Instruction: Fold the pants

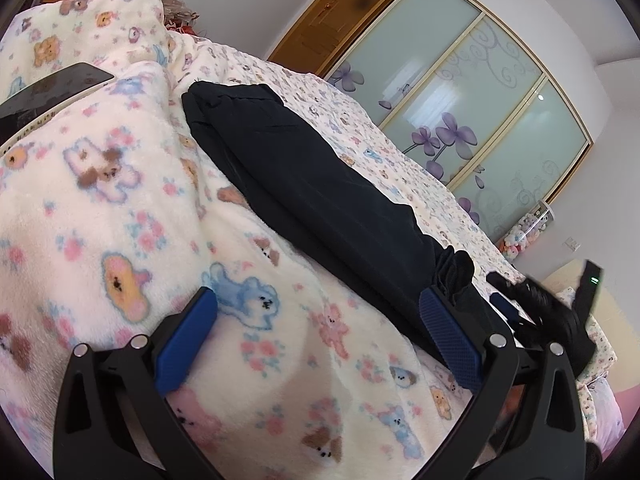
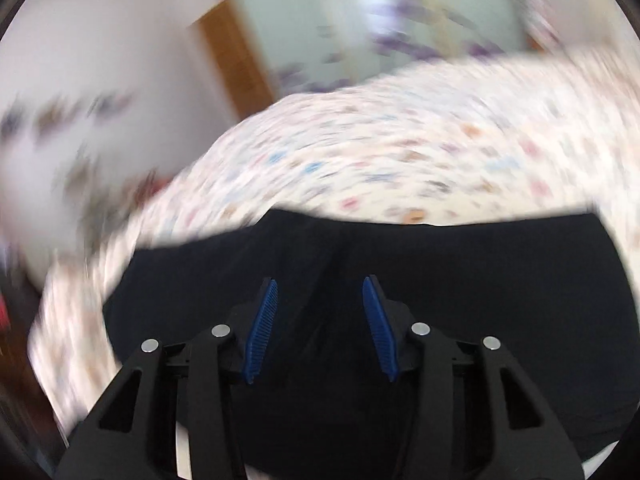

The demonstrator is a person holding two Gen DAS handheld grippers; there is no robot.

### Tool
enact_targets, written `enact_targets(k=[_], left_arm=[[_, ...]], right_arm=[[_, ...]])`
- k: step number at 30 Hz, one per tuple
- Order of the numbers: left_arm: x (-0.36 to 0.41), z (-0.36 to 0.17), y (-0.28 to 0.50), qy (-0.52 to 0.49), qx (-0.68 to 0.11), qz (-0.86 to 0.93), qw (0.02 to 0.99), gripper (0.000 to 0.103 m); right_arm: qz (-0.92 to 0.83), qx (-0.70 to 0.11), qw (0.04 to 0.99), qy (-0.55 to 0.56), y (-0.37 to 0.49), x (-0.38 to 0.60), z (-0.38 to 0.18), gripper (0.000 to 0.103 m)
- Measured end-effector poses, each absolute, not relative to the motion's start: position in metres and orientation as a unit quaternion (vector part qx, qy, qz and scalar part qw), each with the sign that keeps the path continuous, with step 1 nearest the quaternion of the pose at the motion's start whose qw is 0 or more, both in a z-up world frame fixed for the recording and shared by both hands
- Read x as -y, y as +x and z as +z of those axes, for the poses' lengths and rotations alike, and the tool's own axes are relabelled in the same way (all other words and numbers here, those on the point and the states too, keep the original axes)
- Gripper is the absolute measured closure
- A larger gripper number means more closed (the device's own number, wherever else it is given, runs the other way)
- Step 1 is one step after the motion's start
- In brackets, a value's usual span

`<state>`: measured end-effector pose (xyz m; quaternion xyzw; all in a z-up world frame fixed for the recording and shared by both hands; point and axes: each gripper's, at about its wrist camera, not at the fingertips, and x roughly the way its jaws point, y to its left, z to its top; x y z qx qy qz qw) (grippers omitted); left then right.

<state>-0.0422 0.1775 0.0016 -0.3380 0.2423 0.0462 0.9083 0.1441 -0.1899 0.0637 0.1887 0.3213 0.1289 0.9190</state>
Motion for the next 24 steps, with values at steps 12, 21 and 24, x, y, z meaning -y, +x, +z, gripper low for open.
enact_targets(k=[12,21,24], left_arm=[[-0.202,0.005,-0.047,-0.42,-0.203,0.007,0.884,0.002],[-0.224,0.036,-0.052,-0.438,-0.158,-0.055,0.883,0.002],[-0.235,0.053,-0.034,-0.434,-0.161,-0.07,0.884,0.002]], right_arm=[[0.283,-0.362,0.867,0.195,0.167,0.158,0.042,0.049],[0.344,-0.368,0.856,0.119,0.131,0.145,0.05,0.014],[0.38,-0.276,0.878,0.095,0.094,0.165,0.055,0.01]])
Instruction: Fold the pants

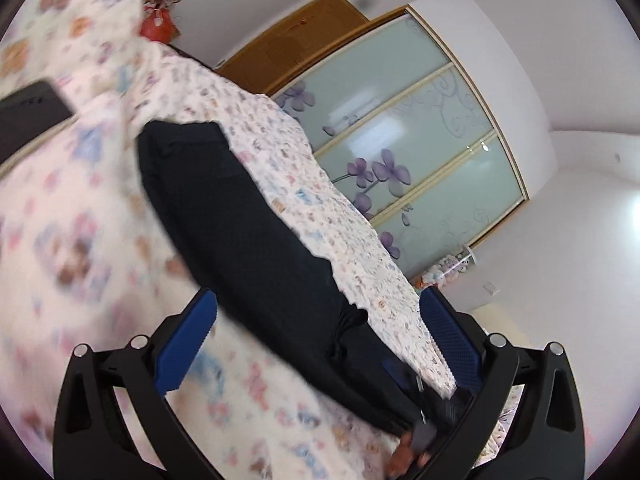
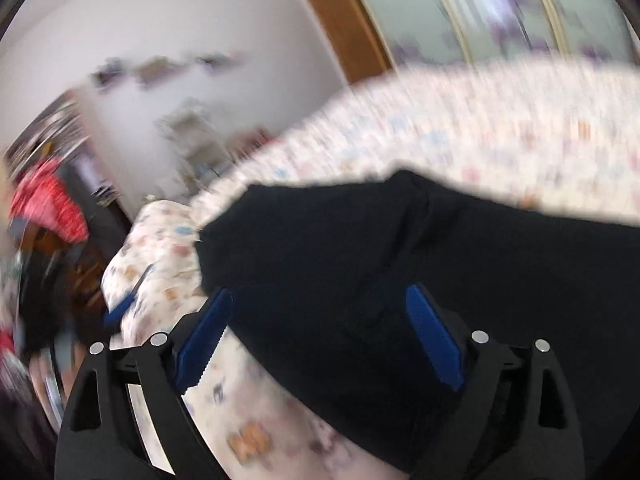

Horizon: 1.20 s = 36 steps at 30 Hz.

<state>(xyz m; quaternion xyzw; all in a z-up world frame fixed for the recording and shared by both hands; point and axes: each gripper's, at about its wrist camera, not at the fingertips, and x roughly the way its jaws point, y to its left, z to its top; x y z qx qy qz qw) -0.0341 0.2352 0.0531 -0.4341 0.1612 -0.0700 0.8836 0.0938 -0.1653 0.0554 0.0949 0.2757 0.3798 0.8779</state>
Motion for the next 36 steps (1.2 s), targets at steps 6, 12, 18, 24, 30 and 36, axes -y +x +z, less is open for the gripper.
enact_targets(k=[6,12,18,24,30,36], left_arm=[[-0.257,0.036,0.046,-0.487,-0.26,-0.07,0.831,0.002],[-0.285,-0.017,0.069,-0.564,-0.284,-0.035,0.774,0.002],[-0.28,-0.007,0.092,-0.542,-0.307,-0.013,0.782,0.002],[-0.269,0.024,0.106,-0.486,-0.306,-0.036,0.818,0.002],[-0.274,0.01,0.112,-0.5,-0.318,0.008,0.805,0.002],[-0.3,-0.008,0.115,-0.574,-0.275,0.045,0.77,0.01]], right_arm=[[0.403,-0.281,0.857,0.155,0.107,0.177,0.037,0.007],[0.412,-0.295,0.839,0.199,0.115,0.19,0.031,0.006],[0.414,-0.303,0.835,0.201,0.115,0.19,0.03,0.006],[0.417,-0.3,0.836,0.195,0.113,0.187,0.031,0.006],[0.418,-0.297,0.835,0.201,0.111,0.187,0.032,0.006],[0.419,-0.292,0.837,0.198,0.108,0.186,0.034,0.005]])
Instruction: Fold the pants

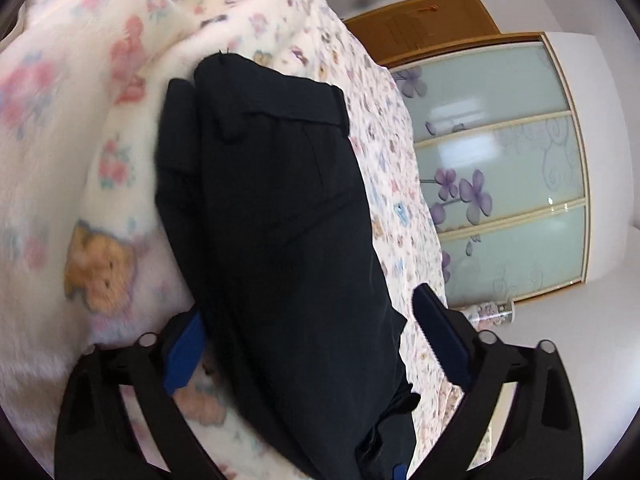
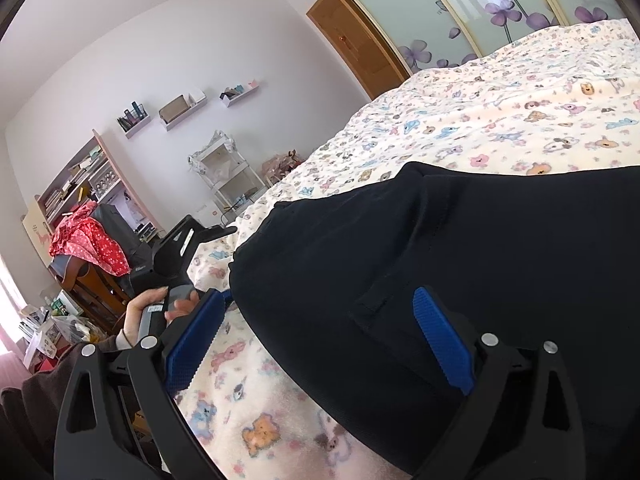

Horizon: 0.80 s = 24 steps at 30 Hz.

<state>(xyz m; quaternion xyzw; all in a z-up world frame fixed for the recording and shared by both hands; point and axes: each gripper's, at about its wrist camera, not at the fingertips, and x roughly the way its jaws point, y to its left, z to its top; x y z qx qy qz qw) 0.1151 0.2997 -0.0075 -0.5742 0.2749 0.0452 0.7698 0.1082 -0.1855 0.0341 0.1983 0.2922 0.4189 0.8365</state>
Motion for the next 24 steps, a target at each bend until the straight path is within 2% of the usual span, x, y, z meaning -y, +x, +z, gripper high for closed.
enact_targets(k=[5,7,9,10,11,12,15,19,24], left_arm=[[-0.299,-0.004,0.134,-0.573,-0.28,0.065,0.768,0.014],[-0.301,-0.006,0.136,-0.572,-0.282,0.074,0.766,0.022],[-0.299,-0.007,0.138,-0.564,-0.288,0.089,0.769,0.05],[-0.299,-0.007,0.136,-0.556,-0.292,0.1,0.772,0.059],[-0.302,-0.01,0.126,-0.55,-0.294,0.107,0.774,0.076],[-0.302,-0.011,0.123,-0.542,-0.294,0.111,0.779,0.081],[-0.296,0.0,0.12,-0.5,-0.293,0.111,0.808,0.087],[-0.282,0.027,0.12,-0.449,-0.294,0.116,0.836,0.089],[-0.263,0.063,0.123,-0.383,-0.306,0.112,0.865,0.09]], right_arm=[[0.408,-0.294,0.844,0.187,0.106,0.183,0.035,0.005],[0.408,-0.289,0.847,0.182,0.104,0.182,0.037,0.005],[0.407,-0.284,0.85,0.178,0.101,0.181,0.038,0.005],[0.407,-0.279,0.852,0.176,0.099,0.181,0.04,0.005],[0.406,-0.274,0.854,0.175,0.098,0.182,0.042,0.005],[0.405,-0.266,0.857,0.175,0.096,0.183,0.044,0.005],[0.397,-0.235,0.867,0.186,0.091,0.192,0.051,0.005],[0.362,-0.204,0.883,0.219,0.092,0.22,0.065,0.005],[0.295,-0.3,0.864,0.276,0.111,0.281,0.087,0.002]])
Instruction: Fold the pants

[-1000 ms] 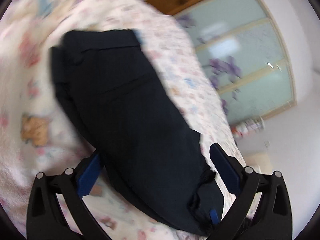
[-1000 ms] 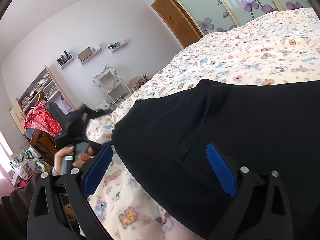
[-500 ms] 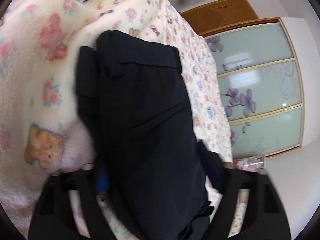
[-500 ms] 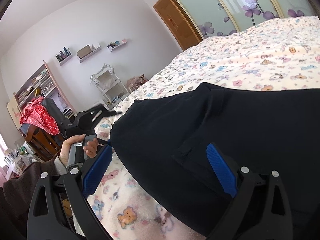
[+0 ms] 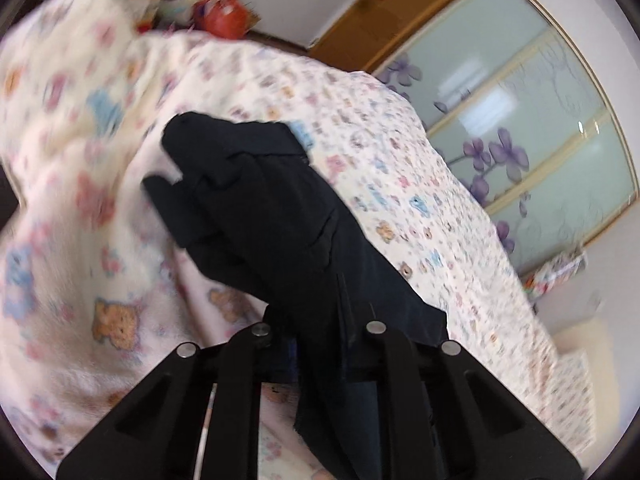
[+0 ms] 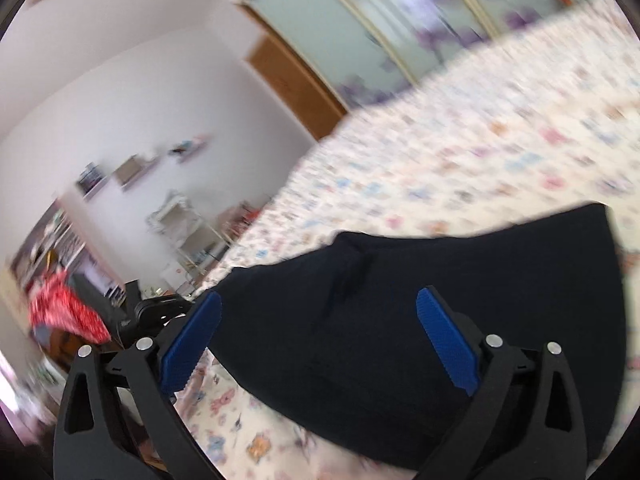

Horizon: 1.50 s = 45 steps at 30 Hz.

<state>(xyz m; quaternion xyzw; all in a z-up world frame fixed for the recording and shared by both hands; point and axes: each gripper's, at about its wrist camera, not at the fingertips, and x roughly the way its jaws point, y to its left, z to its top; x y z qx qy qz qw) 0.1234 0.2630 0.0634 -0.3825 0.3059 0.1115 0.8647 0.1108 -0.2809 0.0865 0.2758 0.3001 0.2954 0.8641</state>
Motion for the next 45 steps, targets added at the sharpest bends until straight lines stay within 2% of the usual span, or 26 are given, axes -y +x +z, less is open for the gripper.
enact_targets(k=[3,6,8,14,19,21,25,29,31,33,38,42,45], left_arm=[[-0.251,0.077,0.125,-0.36,-0.308,0.114,0.873,0.09],[-0.238,0.088,0.126,-0.335,-0.312,0.125,0.88,0.09],[-0.224,0.099,0.131,-0.297,-0.319,0.136,0.89,0.09],[-0.16,0.14,0.145,-0.168,-0.32,0.15,0.92,0.09],[-0.039,0.164,0.147,0.027,-0.306,0.099,0.947,0.09],[0.024,0.16,0.138,0.098,-0.296,0.052,0.949,0.09],[0.114,0.132,0.116,0.168,-0.294,-0.041,0.94,0.09],[0.181,0.066,0.094,0.254,-0.323,-0.114,0.904,0.089],[0.191,0.032,0.092,0.263,-0.351,-0.127,0.89,0.088],[0.195,0.023,0.09,0.271,-0.351,-0.13,0.887,0.088],[0.183,0.038,0.088,0.236,-0.335,-0.133,0.902,0.088],[0.175,0.06,0.069,0.207,-0.292,-0.143,0.923,0.088],[0.168,0.057,0.055,0.205,-0.29,-0.155,0.922,0.088]], right_arm=[[0.264,-0.325,0.877,0.235,0.111,0.309,0.087,0.002],[0.241,-0.266,0.91,0.208,0.1,0.347,0.077,0.002],[0.215,-0.23,0.92,0.236,0.098,0.37,0.062,0.002],[0.212,-0.271,0.876,0.338,0.122,0.394,0.034,0.002],[0.188,-0.222,0.876,0.384,0.111,0.417,0.038,0.002],[0.175,-0.211,0.874,0.401,0.107,0.429,0.036,0.002],[0.144,-0.192,0.871,0.429,0.102,0.448,0.033,0.002],[0.125,-0.184,0.87,0.441,0.1,0.46,0.028,0.002],[0.121,-0.188,0.866,0.447,0.102,0.463,0.026,0.002],[0.122,-0.191,0.864,0.45,0.103,0.464,0.026,0.002],[0.126,-0.191,0.868,0.44,0.104,0.462,0.028,0.002],[0.127,-0.197,0.868,0.438,0.107,0.46,0.026,0.002],[0.126,-0.194,0.869,0.437,0.108,0.461,0.027,0.002]])
